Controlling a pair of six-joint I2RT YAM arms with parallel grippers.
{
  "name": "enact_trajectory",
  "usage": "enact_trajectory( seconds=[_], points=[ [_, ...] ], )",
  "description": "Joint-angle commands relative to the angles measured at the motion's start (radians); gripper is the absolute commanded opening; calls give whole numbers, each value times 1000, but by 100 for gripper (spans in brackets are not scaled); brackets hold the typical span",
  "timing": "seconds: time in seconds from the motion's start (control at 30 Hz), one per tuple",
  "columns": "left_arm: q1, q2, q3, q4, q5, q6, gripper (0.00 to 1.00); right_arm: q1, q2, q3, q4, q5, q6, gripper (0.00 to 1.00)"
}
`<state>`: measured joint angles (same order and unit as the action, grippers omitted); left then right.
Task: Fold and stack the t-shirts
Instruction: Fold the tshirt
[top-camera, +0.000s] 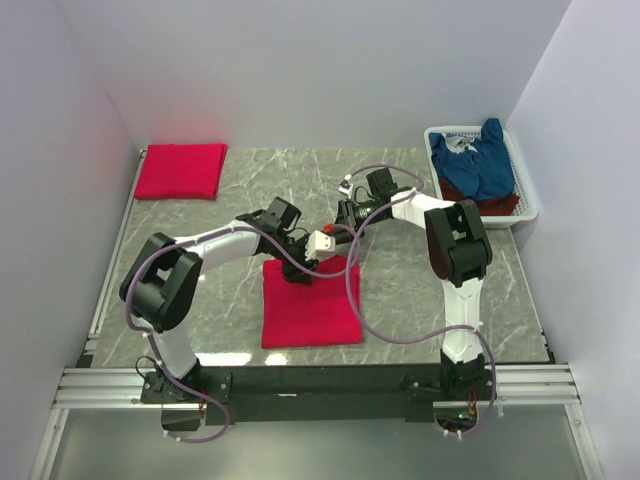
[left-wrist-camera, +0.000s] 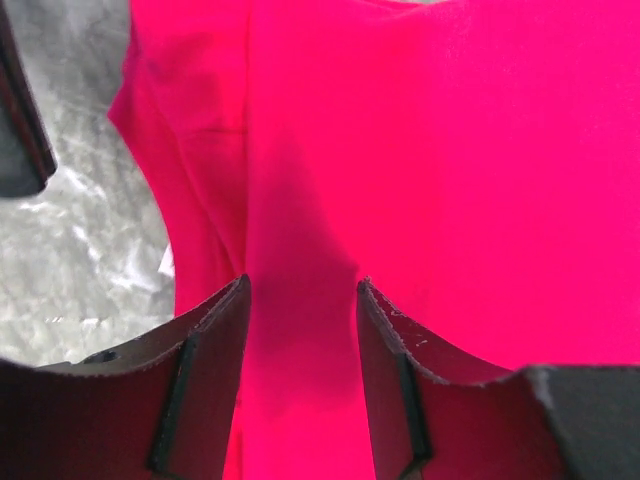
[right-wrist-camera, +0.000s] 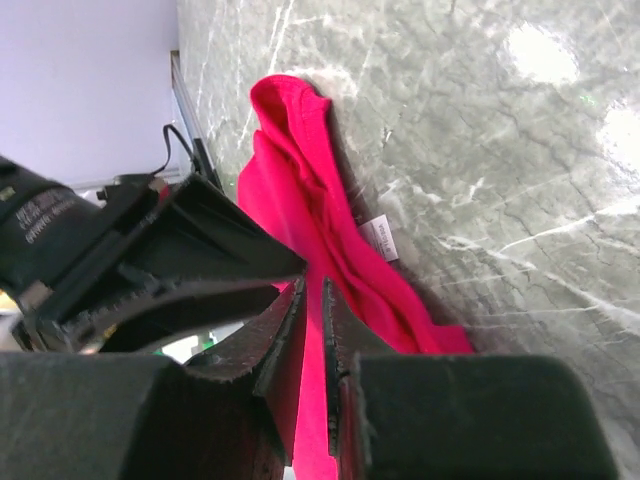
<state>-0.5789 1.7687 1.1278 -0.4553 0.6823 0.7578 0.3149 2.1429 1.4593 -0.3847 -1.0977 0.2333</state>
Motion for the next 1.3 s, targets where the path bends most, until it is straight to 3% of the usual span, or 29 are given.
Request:
enact_trajectory(
  seconds=[0.0, 0.33, 0.47, 0.87, 1.27],
  points=[
    [-24, 28, 29, 26, -47, 23, 52, 6, -5, -13, 72, -33, 47, 18],
    [-27, 98, 110, -36, -46, 11, 47, 9, 6, 3, 40, -39, 14, 18],
    [-25, 68, 84, 15, -40, -5, 56, 16, 3, -4, 38, -37, 8, 18],
    [13, 184, 247, -161, 94, -18, 54, 21, 6, -17, 12, -44, -25, 17],
    [13, 190, 228, -233, 114, 43, 41, 23, 22, -7, 13, -47, -19, 17]
  ],
)
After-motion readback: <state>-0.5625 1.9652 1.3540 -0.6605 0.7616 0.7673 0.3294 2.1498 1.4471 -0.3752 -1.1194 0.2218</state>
